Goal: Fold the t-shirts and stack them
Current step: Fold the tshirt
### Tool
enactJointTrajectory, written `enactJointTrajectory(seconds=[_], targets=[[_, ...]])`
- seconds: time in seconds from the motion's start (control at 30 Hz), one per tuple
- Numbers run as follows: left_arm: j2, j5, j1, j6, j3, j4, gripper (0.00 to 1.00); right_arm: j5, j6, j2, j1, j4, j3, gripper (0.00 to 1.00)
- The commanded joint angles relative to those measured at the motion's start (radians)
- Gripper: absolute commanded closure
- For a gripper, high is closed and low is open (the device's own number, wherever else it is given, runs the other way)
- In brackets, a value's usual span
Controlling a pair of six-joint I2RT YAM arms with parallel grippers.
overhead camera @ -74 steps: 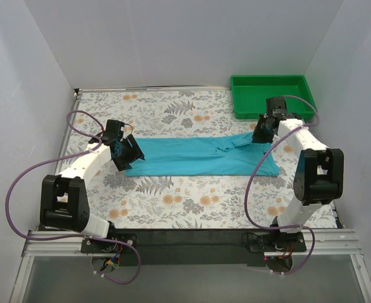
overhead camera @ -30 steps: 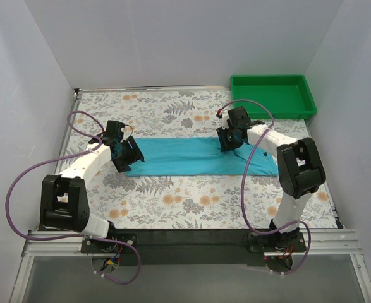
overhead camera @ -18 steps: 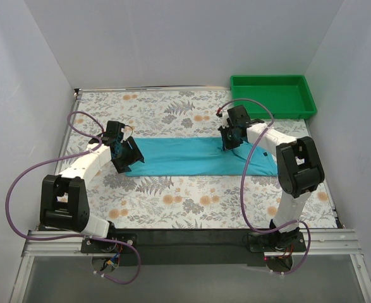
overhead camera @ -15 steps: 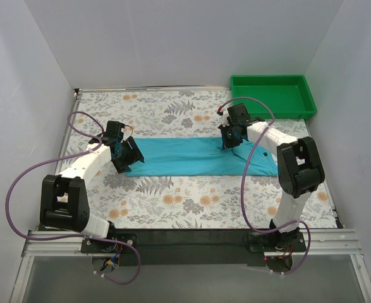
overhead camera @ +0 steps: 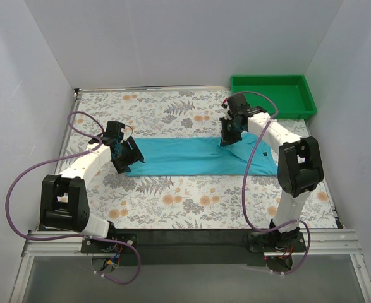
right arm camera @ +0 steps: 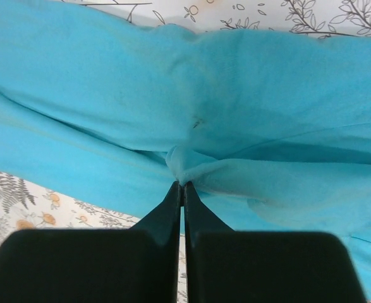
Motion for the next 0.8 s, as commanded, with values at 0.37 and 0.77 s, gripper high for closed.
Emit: enactJointTrajectory(seconds=[0.37, 0.77], targets=[[-0.036, 0.003, -0.003, 0.009, -0.021, -0.010, 0.40, -0.105, 0.086, 0.111, 0.003, -0.100, 0.145, 0.91], [-0.038, 0.028, -0.005, 0.011, -0.017, 0.017, 0.40, -0.048, 0.021, -0.092, -0.092, 0.027, -0.055, 0.59]])
